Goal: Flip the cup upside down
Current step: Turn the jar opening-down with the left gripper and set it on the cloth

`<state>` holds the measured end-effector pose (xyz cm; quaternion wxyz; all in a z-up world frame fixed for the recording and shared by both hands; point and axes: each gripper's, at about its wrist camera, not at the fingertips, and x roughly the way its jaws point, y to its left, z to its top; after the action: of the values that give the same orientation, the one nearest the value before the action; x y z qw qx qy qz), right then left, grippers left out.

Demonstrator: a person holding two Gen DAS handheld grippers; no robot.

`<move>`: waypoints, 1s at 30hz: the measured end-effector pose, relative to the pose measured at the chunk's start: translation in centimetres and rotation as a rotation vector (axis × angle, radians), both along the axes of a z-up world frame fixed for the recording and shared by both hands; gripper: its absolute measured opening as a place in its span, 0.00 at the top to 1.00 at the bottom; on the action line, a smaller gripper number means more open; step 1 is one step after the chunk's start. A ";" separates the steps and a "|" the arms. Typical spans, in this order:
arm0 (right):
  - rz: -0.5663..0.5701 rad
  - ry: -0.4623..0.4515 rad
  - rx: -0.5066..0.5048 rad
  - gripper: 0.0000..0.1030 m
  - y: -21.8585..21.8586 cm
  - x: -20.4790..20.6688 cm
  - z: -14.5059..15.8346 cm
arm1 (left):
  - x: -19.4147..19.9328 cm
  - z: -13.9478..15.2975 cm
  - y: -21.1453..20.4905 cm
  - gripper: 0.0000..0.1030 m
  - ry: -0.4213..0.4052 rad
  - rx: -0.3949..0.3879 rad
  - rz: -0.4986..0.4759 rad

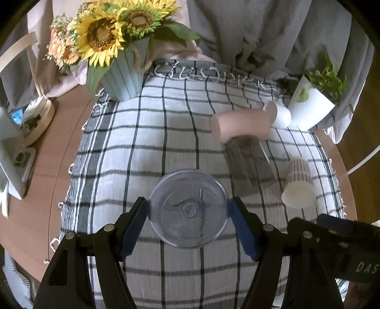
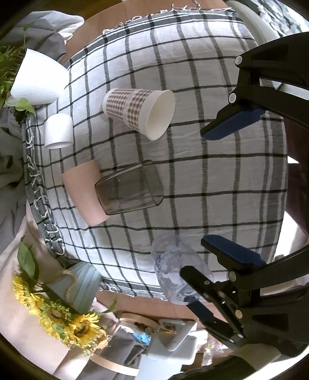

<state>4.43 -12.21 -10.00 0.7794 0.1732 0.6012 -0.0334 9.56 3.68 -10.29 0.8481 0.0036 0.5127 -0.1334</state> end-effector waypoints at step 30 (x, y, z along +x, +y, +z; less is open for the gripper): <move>-0.066 -0.005 -0.004 0.21 -0.5 2.7 -0.3 | 4.8 -0.4 -0.2 0.16 0.002 0.032 0.001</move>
<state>7.13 -12.67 -10.32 0.7798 0.1916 0.5930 -0.0599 14.32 3.47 -10.67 0.8475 0.0170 0.5157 -0.1246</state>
